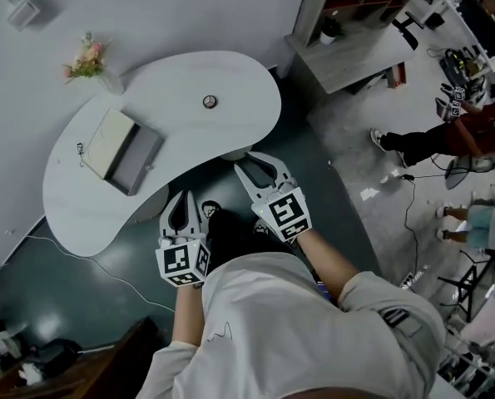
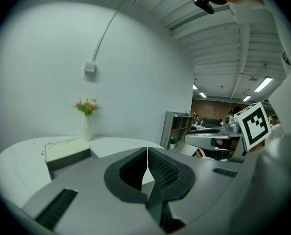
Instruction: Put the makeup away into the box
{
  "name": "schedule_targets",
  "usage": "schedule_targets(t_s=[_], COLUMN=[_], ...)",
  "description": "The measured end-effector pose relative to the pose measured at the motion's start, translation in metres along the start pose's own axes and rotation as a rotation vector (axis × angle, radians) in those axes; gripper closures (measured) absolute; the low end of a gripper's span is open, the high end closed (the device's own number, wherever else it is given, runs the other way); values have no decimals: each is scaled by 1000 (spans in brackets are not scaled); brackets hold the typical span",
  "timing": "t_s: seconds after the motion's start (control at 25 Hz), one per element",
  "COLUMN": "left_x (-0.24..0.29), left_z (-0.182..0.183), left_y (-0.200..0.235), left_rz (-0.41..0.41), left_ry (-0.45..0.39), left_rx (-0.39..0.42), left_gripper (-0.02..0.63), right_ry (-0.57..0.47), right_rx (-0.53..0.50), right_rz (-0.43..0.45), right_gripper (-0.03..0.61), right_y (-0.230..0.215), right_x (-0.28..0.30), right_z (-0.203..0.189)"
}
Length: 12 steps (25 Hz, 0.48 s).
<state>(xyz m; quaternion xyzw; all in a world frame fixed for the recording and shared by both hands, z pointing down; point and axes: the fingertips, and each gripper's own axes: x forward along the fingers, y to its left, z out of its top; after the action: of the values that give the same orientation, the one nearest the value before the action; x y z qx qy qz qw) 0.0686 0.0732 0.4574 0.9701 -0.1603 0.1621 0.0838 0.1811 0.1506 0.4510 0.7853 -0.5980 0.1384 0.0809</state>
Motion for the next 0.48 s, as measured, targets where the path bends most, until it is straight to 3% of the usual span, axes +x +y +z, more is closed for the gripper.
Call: schedule_targets(t_s=[0.24, 0.48], left_x=[52, 81], left_z=[25, 34], left_y=[37, 93], left_rz=[-73, -138], left_ry=[-25, -2], left_rx=[34, 33], left_gripper=[592, 592], right_ry=[50, 211], right_rx=[-56, -164], right_rz=[-41, 2], right_gripper=[486, 483], right_y=[-11, -3], right_x=[49, 114], right_z=[13, 12])
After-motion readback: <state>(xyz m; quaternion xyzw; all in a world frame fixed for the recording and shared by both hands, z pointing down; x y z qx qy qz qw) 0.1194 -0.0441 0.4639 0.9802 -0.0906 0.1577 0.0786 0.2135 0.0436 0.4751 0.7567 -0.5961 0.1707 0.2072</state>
